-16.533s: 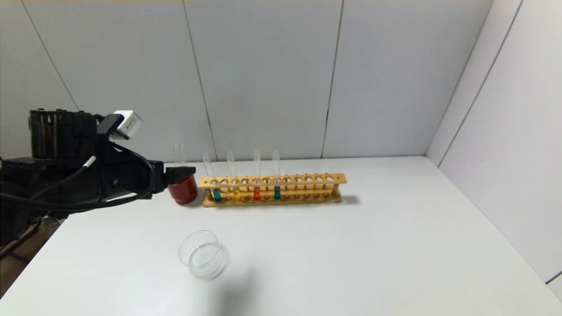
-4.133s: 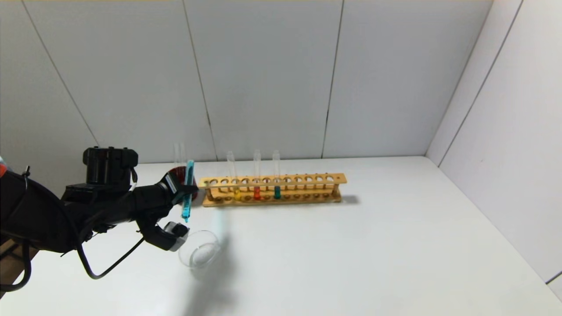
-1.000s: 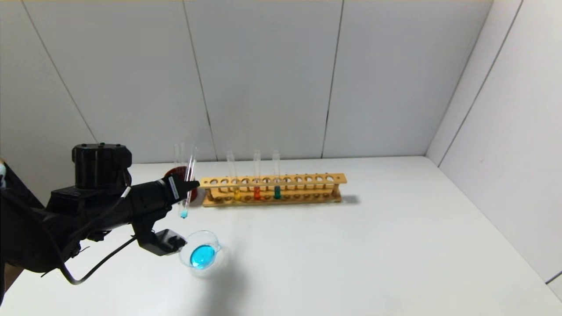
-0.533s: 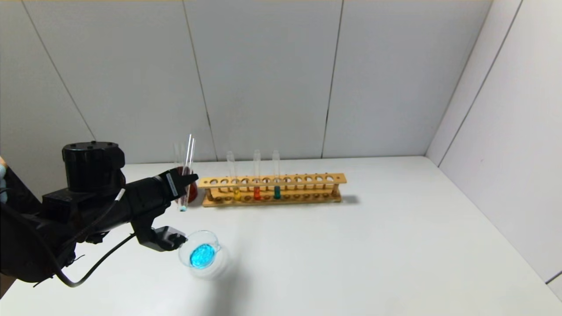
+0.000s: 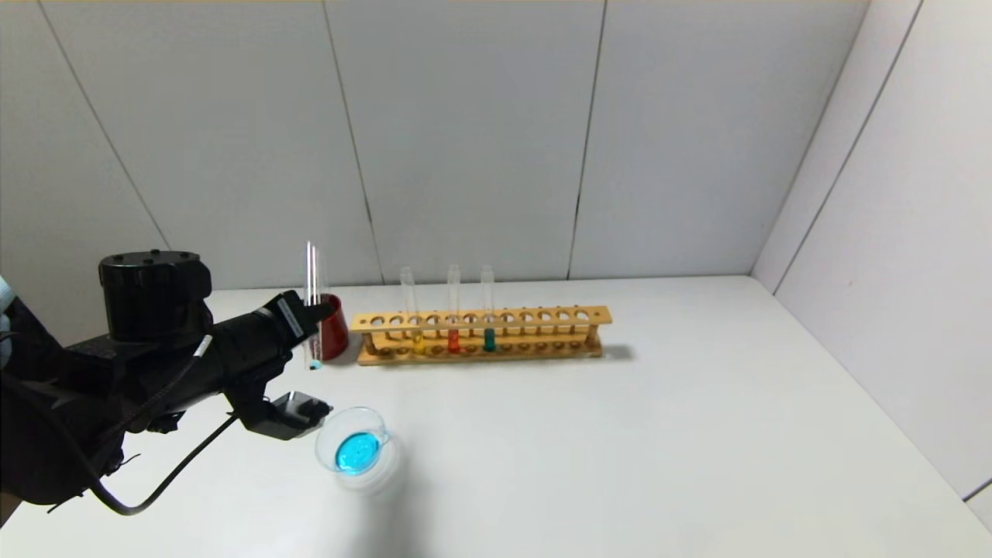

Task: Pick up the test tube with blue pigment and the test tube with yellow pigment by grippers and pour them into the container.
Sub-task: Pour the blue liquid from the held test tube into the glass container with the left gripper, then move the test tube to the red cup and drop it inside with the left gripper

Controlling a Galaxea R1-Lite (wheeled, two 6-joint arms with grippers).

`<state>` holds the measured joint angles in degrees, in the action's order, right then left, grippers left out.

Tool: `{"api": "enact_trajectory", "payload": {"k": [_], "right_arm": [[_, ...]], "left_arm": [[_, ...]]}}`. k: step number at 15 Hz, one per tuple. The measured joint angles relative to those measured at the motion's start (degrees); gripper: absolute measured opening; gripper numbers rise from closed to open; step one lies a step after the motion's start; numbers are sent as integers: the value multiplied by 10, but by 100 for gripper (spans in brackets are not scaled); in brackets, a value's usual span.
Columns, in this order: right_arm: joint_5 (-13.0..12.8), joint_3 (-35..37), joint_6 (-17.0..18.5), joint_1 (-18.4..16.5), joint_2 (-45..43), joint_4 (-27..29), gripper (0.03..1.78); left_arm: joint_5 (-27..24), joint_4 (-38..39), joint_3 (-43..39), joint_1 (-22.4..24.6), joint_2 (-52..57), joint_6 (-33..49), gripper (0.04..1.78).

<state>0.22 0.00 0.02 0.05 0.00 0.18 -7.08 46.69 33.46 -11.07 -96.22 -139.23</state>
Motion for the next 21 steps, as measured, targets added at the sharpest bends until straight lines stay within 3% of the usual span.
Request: {"api": "enact_trajectory", "payload": {"k": [5,9,11,14,17,21], "right_arm": [[0,0,0,0,0,0,175],[0,0,0,0,0,0,175],[0,0,0,0,0,0,175],[0,0,0,0,0,0,175],[0,0,0,0,0,0,175],[0,0,0,0,0,0,175]], "left_arm": [[69,-25,12,0,26,276,32],[158,-115,54,-3,48,583,32],[175,-143,78,-4,52,744,32],[158,-144,98,-4,53,978,32],[84,-106,109,24,60,1167,32],[63,-56,121,89,45,1296,32]]}}
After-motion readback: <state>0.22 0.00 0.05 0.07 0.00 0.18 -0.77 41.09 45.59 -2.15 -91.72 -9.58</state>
